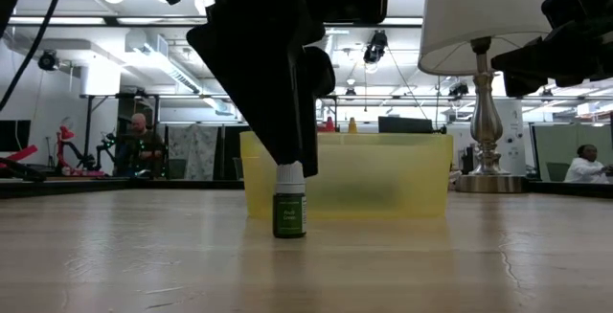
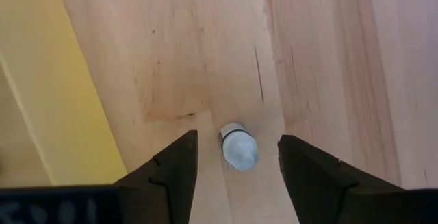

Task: Pick & Place food coloring
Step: Put the small green food coloring bottle into the bin

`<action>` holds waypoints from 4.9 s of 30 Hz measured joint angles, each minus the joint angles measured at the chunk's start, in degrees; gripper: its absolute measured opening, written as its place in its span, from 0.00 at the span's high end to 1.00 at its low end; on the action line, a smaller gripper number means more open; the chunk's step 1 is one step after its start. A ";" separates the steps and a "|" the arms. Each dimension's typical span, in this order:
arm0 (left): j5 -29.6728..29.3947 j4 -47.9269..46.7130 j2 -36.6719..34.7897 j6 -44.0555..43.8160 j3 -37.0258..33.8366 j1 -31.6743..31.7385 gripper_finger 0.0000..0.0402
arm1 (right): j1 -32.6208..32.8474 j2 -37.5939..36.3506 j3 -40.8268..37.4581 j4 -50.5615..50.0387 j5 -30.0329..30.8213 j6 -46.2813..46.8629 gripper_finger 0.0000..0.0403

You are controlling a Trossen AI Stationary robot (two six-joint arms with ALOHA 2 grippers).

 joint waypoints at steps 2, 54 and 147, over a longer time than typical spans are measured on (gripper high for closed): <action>0.00 0.00 0.00 0.00 0.00 0.00 0.57 | 0.01 0.00 -0.01 0.00 -0.01 -0.01 0.98; 0.09 3.25 0.85 -1.73 -2.64 -0.07 0.58 | 0.02 0.00 -0.01 0.00 0.01 -0.01 0.98; -4.72 7.35 -3.37 1.57 -9.32 12.37 0.88 | 0.00 -0.04 -0.01 0.00 0.01 -0.01 0.98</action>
